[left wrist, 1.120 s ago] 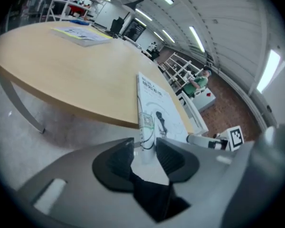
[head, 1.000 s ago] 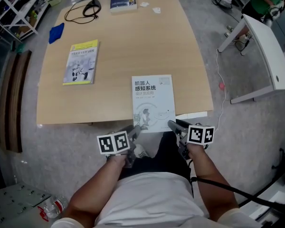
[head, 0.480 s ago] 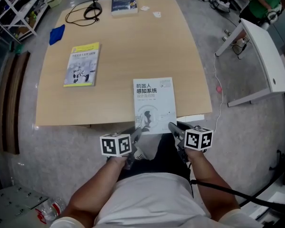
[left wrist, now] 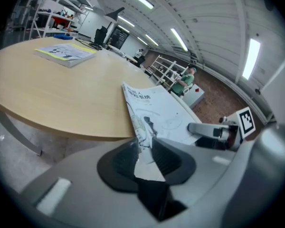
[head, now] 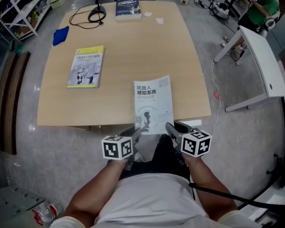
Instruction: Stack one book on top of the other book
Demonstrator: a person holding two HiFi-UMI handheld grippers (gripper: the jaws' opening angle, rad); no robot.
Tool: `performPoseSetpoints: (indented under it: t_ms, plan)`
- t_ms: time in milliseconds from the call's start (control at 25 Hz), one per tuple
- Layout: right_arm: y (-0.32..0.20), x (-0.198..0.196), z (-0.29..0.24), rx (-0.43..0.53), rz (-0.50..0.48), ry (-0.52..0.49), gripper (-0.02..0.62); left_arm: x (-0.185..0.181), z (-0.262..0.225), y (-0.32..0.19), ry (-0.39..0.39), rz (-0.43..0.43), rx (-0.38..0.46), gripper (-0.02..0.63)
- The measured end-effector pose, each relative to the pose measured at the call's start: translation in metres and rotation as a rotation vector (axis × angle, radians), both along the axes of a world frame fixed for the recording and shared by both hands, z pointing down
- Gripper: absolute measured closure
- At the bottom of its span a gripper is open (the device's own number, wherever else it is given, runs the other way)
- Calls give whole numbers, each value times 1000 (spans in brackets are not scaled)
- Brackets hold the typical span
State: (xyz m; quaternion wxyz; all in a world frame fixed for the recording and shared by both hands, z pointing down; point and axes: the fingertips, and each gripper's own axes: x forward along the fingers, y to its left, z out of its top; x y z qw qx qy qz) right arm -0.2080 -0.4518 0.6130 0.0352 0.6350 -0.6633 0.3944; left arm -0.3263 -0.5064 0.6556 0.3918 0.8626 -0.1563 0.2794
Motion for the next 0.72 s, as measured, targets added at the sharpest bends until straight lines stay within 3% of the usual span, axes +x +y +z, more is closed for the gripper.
performPoseSetpoints:
  t_ms: [400,720]
  plan:
    - [-42,2,-35,28,-44,-2,508,3,-33,-38,26,-60,32,506]
    - [-123,10,-63,96,-134,-48,506,4,-76,-116,26,-154,159,506]
